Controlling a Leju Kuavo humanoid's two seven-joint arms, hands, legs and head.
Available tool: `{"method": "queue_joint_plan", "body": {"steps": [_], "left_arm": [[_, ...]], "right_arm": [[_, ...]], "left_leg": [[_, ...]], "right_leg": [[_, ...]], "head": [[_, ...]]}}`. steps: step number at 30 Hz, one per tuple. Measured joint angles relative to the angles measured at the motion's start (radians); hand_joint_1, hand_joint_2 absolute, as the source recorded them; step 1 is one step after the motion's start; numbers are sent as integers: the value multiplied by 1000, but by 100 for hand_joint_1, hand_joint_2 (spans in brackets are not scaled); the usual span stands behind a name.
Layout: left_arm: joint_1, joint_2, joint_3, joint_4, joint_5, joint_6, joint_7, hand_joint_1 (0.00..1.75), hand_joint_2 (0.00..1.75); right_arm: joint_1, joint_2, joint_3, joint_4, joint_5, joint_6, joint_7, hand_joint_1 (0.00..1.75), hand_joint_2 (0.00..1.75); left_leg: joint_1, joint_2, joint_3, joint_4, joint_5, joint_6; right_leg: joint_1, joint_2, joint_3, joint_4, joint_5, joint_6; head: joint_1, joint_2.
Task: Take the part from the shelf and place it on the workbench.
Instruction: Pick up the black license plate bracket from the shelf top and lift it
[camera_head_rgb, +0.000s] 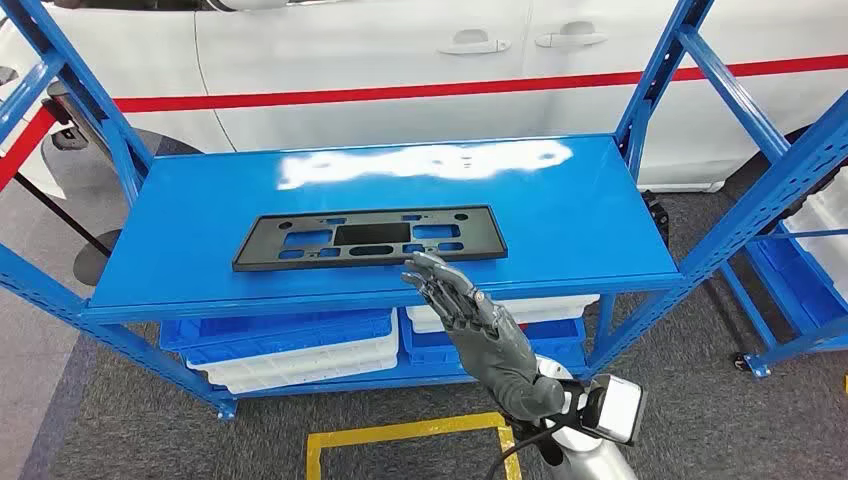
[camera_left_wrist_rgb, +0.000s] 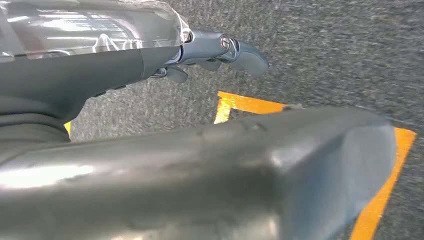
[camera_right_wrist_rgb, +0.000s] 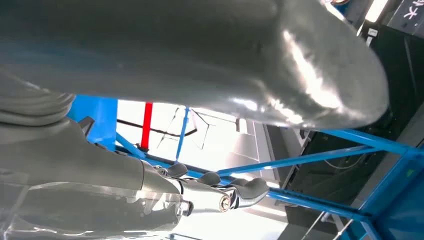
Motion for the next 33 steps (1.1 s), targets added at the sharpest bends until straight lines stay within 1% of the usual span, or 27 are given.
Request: {"method": "queue_joint_plan", "body": {"steps": [2, 3, 4, 5, 6, 7, 8, 9, 10, 11, 13, 14, 15, 16, 18, 19, 20, 21, 22, 23, 24, 25, 27, 29, 30, 31, 33], "left_arm": [[0, 0, 0, 0, 0, 0, 1, 0, 0], [1, 0, 0, 0, 0, 1, 2, 0, 0], [3, 0, 0, 0, 0, 1, 3, 0, 0], [5, 0, 0, 0, 1, 2, 3, 0, 0], [8, 0, 0, 0, 1, 2, 3, 0, 0], [9, 0, 0, 0, 1, 3, 3, 0, 0], [11, 0, 0, 1, 1, 3, 3, 0, 0], [10, -1, 0, 1, 1, 2, 2, 0, 0], [9, -1, 0, 2, 0, 2, 1, 0, 0], [9, -1, 0, 3, -1, 1, 1, 0, 0], [8, -2, 0, 3, -4, -1, 1, 0, 0], [9, -2, 0, 3, -6, -2, 1, 0, 0], [9, -3, 0, 3, -8, -3, 2, 0, 0], [9, -3, 0, 3, -10, -3, 2, 0, 0], [7, -3, 0, 3, -12, -3, 2, 0, 0], [8, -3, 0, 3, -12, -3, 2, 0, 0], [9, -3, 0, 3, -12, -3, 3, 0, 0], [9, -3, 0, 3, -12, -3, 3, 0, 0], [10, -4, 0, 3, -13, -3, 3, 0, 0], [9, -6, 0, 3, -13, -3, 3, 0, 0], [8, -8, 0, 3, -13, -3, 3, 0, 0], [7, -10, 0, 3, -13, -3, 3, 0, 0], [6, -12, 0, 3, -16, -3, 3, 0, 0], [7, -12, 0, 3, -19, 0, 4, 0, 0], [8, -12, 0, 3, -21, 2, 5, 0, 0], [9, -12, 0, 3, -24, 7, 9, 0, 0], [12, -13, 0, 3, -30, 19, 19, 0, 0]], "right_arm": [[2, -1, 3, 2, 0, -1, 0, 0, 0], [3, -3, 6, 4, -1, -1, 0, 0, 0], [5, -4, 10, 6, -1, -1, 0, 0, 0], [6, -5, 13, 9, -2, -1, -1, 0, 0], [7, -7, 17, 12, -2, -1, -2, 0, 0], [8, -8, 20, 15, -2, -1, -3, 0, 0], [7, -9, 22, 17, -2, -1, -4, 0, 0], [7, -10, 24, 20, -1, -2, -5, 0, 0], [6, -11, 25, 22, -1, -2, -6, 0, 0], [5, -12, 26, 23, 0, -3, -7, 0, 0], [4, -13, 26, 24, 0, -6, -7, 0, 0], [4, -14, 26, 24, 0, -8, -8, 0, 0], [4, -14, 27, 24, 1, -10, -8, 0, 0], [4, -16, 27, 25, 1, -12, -8, 0, 0], [7, -20, 27, 29, 3, -15, -8, 0, 0], [9, -23, 27, 32, 3, -16, -8, 0, 0], [11, -24, 27, 35, 4, -16, -8, 0, 0], [12, -26, 27, 37, 4, -17, -8, 0, 0], [12, -27, 27, 38, 4, -17, -8, 0, 0], [12, -27, 28, 39, 5, -17, -9, 0, 0], [12, -28, 28, 40, 6, -17, -9, 0, 0], [12, -28, 28, 41, 9, -18, -10, 0, 0], [17, -31, 30, 42, 24, -26, -18, 0, 0], [25, -35, 34, 45, 44, -41, -26, 0, 0], [28, -36, 37, 47, 53, -47, -28, 0, 0], [30, -37, 41, 52, 61, -53, -29, 0, 0], [31, -39, 49, 68, 74, -63, -30, 0, 0]], "left_leg": [[1, 0, -33, 51, -15, -3], [1, 0, -62, 95, -23, -6], [2, 0, -79, 110, -14, -7], [3, 0, -83, 96, 12, -9], [5, 0, -74, 53, 54, -9], [6, 1, -52, -16, 104, -9], [6, 2, -27, -80, 139, -8], [5, 2, -7, -130, 159, -2], [4, 2, 4, -158, 164, 5], [1, 1, 8, -164, 156, 13], [1, 0, 11, -170, 150, 29], [1, 0, 15, -172, 147, 36], [2, 0, 20, -174, 145, 42], [2, 0, 24, -175, 141, 48], [0, 0, 31, -175, 133, 55], [-1, -1, 37, -175, 127, 56], [-3, -2, 45, -175, 121, 56], [-5, -3, 55, -175, 115, 56], [-7, -4, 67, -176, 107, 55], [-9, -5, 76, -177, 99, 53], [-10, -6, 83, -177, 93, 50], [-10, -6, 87, -179, 88, 45], [-9, -5, 90, -184, 82, 34], [-9, -3, 94, -177, 70, 24], [-9, -3, 87, -153, 57, 20], [-8, -2, 64, -105, 36, 15], [-3, -2, -16, 31, -10, 6]], "right_leg": [[0, 0, 3, 0, -4, 0], [0, 0, 6, 0, -7, 0], [0, 1, 11, 1, -12, 0], [0, 3, 18, 1, -17, 1], [-1, 5, 27, 2, -24, 3], [-1, 6, 38, 2, -32, 7], [0, 7, 46, 4, -41, 12], [2, 7, 51, 6, -48, 17], [4, 7, 53, 7, -53, 23], [6, 7, 53, 8, -57, 28], [4, 7, 56, 9, -64, 38], [3, 7, 53, 22, -73, 44], [2, 7, 38, 55, -90, 49], [1, 7, 8, 112, -114, 52], [0, 7, -83, 256, -160, 55], [0, 7, -119, 302, -162, 55], [1, 7, -138, 311, -143, 52], [2, 7, -135, 276, -102, 47], [5, 7, -115, 209, -48, 39], [9, 7, -90, 142, -9, 29], [13, 7, -66, 82, 17, 20], [16, 6, -53, 48, 25, 14], [20, 8, -44, 28, 15, 8], [13, 9, -30, 14, 11, 2], [9, 9, -20, 6, 9, -1], [5, 8, -9, 0, 6, -4], [5, 6, 5, -2, -6, -9]], "head": [[0, 0], [0, 0], [0, 0], [0, 0], [0, 0], [0, 0], [0, 0], [0, 0], [0, 0], [0, 0], [0, 0], [0, 0], [0, 0], [1, 0], [1, 0], [1, 0], [1, 0], [1, 0], [1, 0], [0, 0], [1, 0], [1, 0], [1, 0], [1, 0], [1, 0], [0, 0], [0, 0]]}}
